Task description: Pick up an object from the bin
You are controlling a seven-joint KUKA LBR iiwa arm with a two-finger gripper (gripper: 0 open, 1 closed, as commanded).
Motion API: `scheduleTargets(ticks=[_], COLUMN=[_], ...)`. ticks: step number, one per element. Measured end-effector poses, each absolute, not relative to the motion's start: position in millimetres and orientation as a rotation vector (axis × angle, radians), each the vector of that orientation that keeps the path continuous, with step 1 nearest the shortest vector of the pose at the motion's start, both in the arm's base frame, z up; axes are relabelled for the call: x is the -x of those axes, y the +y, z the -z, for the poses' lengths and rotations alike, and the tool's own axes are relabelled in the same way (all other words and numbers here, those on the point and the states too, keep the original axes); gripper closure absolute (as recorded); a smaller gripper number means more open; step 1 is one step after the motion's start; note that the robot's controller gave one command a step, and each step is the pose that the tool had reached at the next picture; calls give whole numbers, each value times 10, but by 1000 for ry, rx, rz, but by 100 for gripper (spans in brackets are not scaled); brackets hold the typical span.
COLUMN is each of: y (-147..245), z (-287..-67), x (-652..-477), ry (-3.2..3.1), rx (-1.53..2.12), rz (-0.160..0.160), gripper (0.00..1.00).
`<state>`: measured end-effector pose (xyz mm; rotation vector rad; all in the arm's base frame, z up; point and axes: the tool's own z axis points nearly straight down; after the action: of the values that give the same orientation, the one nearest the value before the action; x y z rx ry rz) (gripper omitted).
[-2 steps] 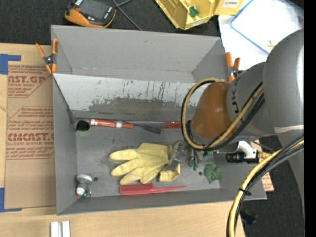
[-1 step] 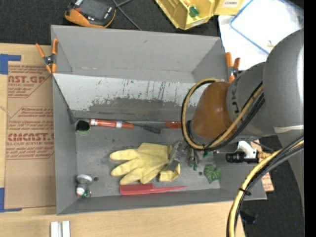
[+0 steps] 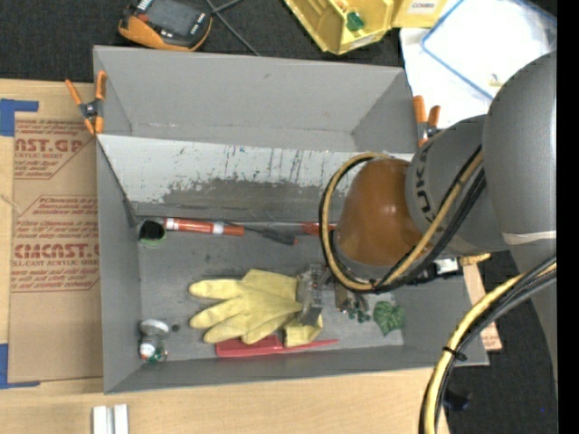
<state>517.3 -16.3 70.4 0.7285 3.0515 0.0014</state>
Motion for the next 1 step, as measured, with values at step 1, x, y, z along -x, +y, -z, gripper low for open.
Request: scheduleTargets(ticks=[1], y=[-163], z=[-704], x=[-5173], ry=[3052], rx=[-729], rz=[-1], gripper=[100])
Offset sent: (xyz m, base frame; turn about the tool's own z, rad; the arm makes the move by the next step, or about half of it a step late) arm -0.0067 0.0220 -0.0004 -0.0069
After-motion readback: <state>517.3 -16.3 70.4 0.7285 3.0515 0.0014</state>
